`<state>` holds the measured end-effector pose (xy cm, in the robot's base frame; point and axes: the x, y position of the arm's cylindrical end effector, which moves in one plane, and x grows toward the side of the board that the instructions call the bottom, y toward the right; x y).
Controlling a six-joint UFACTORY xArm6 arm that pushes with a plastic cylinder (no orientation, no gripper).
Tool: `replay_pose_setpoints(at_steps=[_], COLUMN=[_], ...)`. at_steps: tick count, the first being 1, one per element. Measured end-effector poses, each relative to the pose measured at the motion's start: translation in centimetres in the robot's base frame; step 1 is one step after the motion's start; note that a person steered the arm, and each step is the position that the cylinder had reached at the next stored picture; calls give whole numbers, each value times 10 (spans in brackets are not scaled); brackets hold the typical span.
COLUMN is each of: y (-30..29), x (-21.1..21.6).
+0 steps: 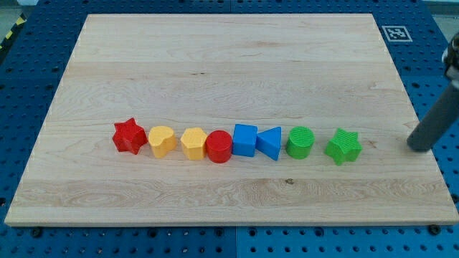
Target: Push the red circle up a bit
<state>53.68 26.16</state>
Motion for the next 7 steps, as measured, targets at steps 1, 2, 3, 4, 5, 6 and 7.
replay_pose_setpoints(at_steps=[1,2,3,4,5,6,7], y=[-45,-123,-213,-294,-300,-300,-300], x=[51,56,56,56,56,43,31])
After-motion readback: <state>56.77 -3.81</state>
